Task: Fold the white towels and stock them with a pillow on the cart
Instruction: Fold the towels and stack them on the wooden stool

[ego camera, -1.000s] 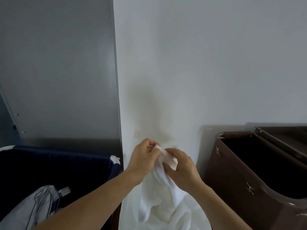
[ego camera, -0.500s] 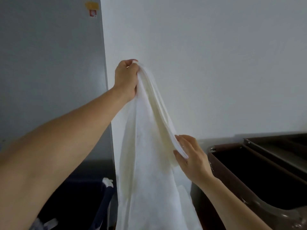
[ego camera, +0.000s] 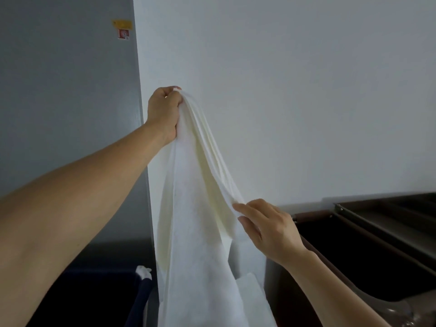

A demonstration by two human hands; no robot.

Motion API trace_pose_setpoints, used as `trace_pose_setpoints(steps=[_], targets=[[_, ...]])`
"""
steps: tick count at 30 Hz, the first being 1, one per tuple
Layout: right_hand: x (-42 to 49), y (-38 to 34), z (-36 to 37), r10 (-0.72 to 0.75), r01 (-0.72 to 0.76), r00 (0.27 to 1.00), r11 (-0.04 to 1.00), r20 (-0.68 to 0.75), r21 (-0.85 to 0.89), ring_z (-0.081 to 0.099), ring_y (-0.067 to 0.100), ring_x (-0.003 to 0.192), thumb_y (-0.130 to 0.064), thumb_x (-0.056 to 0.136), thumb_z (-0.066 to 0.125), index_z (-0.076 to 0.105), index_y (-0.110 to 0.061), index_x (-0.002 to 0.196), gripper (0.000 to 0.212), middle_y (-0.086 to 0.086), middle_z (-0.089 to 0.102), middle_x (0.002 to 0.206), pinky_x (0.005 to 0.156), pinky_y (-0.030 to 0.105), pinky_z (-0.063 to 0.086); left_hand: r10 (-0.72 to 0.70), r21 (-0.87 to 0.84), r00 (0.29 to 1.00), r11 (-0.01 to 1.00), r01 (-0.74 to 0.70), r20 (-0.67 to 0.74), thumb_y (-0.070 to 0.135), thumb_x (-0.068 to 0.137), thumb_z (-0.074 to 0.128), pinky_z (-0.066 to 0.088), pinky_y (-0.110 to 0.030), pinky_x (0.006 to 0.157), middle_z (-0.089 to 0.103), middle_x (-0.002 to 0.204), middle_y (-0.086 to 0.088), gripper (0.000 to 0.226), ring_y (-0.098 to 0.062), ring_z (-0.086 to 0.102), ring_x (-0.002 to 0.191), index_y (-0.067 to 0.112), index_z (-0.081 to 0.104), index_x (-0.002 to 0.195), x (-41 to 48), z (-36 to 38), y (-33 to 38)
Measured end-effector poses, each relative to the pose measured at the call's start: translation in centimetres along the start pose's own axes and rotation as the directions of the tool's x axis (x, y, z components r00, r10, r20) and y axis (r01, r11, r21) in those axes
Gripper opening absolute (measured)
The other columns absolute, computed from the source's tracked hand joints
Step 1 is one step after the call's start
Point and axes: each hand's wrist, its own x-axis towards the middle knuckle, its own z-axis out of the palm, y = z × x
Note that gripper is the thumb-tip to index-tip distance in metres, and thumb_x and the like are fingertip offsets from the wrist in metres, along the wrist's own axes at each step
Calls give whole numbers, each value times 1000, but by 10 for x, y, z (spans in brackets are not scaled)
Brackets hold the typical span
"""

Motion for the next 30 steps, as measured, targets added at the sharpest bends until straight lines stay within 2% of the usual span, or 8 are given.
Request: trace_pose_setpoints(steps=[3, 6, 13, 18, 22, 25, 27, 30], targets=[[-4, -1, 0, 134, -137, 989, 990, 65, 31, 53, 7, 60, -22, 90, 64, 62, -26, 106, 17, -11, 59, 75, 48, 26, 49, -16, 61, 1000, 998, 15, 14, 9, 86, 49, 47, -25, 66, 60, 88, 3, 22, -12, 56, 77, 18, 65, 100, -9, -6, -9], [-11, -6, 1, 180, -183, 974, 983, 140, 9, 52, 3, 66, -29, 87, 61, 59, -28, 105, 18, -14, 57, 75, 50, 21, 47, -79, 91, 997, 993, 78, 2, 9, 88, 49, 47, -28, 70, 60, 90, 2, 21, -14, 57, 82, 20, 64, 96, -24, -17, -21], [21, -30, 20, 386, -398, 897, 917, 215, 13, 52, 15, 110, -47, 92, 50, 60, -27, 129, 43, -7, 53, 121, 77, 30, 51, -153, 285, 941, 956, 64, 303, 9, 94, 49, 47, -26, 66, 62, 89, 3, 19, -10, 57, 75, 17, 64, 104, -99, -4, -49], [18, -46, 25, 532, -526, 734, 839, 423, -142, 48, 17, 118, -53, 97, 46, 49, -30, 139, 49, -6, 48, 131, 92, 33, 45, -185, 294, 923, 952, 84, 336, 9, 93, 49, 43, -28, 58, 60, 85, 2, 19, -10, 54, 69, 15, 64, 103, -117, -6, -53], [4, -59, 23, 524, -480, 673, 846, 522, -231, 51, 18, 116, -67, 93, 41, 52, -31, 135, 57, -8, 47, 130, 91, 33, 42, -165, 318, 958, 944, 84, 236, 11, 92, 50, 41, -19, 56, 60, 90, 7, 18, -10, 54, 76, 16, 63, 103, -110, -9, -50], [-15, -70, 25, 481, -466, 662, 865, 575, -186, 52, 20, 120, -66, 92, 45, 44, -32, 142, 61, -6, 35, 147, 97, 35, 43, -152, 277, 984, 953, 121, 95, 10, 92, 49, 42, -18, 57, 58, 88, 9, 16, -9, 52, 76, 16, 62, 99, -99, -12, -46], [-22, -73, 27, 504, -508, 680, 847, 533, -153, 54, 20, 121, -59, 93, 49, 35, -33, 146, 62, -4, 24, 156, 99, 36, 44, -146, 265, 986, 957, 120, 80, 9, 91, 48, 42, -21, 64, 56, 86, 9, 16, -9, 50, 76, 18, 61, 95, -97, -12, -46], [-15, -76, 28, 567, -568, 716, 812, 407, -132, 57, 18, 116, -58, 91, 52, 37, -30, 144, 62, -7, 32, 151, 93, 34, 47, -132, 262, 985, 960, 99, 110, 9, 93, 48, 42, -19, 66, 56, 88, 9, 16, -6, 51, 76, 15, 61, 102, -104, -7, -48]])
